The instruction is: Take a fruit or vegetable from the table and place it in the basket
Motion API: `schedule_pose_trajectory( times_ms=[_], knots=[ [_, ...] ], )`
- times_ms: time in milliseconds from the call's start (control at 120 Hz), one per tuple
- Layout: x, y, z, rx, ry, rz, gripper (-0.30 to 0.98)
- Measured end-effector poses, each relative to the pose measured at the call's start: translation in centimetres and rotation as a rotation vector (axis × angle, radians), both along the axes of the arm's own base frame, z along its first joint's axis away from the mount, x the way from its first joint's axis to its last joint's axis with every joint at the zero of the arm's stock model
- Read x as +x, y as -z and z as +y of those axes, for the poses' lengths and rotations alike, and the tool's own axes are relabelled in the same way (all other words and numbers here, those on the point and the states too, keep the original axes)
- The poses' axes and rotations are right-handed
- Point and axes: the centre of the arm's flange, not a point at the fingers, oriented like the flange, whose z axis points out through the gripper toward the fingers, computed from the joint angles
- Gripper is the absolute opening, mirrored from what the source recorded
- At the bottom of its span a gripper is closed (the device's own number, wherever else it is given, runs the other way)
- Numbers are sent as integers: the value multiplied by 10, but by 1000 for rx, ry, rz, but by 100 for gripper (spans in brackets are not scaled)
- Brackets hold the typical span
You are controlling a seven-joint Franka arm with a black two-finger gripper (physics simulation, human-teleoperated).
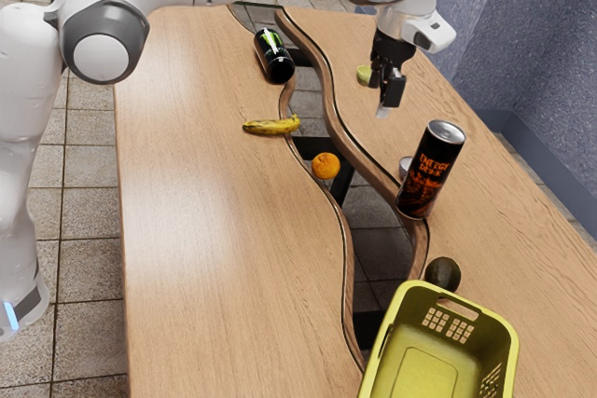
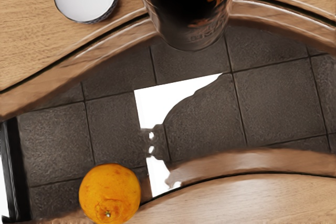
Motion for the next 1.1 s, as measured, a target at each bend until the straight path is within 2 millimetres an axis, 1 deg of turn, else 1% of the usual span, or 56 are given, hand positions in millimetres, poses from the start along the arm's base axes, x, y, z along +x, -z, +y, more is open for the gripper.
schedule_pose_trajectory(
  times_ms=[258,342,383,442,525,558,633,717,742,833,875,967,1000,1033,1100],
  knots=[
    [-1,-1,0,1,29,1,69],
    [-2,-2,-6,-1,44,1,69],
    [-6,-7,-12,-5,55,-1,69],
    [-20,-20,-23,-9,68,2,69],
    [-33,-20,-28,-12,67,29,69],
    [-41,-16,-30,-13,67,49,69],
    [-74,-5,-33,-13,65,93,69],
    [-101,-1,-36,-13,60,114,69],
    [-106,1,-37,-16,60,119,69],
    [-114,23,-47,-35,65,162,69],
    [-118,29,-49,-43,63,173,69],
    [-119,36,-44,-57,42,174,69],
    [-119,40,-38,-60,31,173,69],
    [-118,42,-26,-61,8,168,68],
    [-115,47,8,-63,-52,157,69]
  ],
)
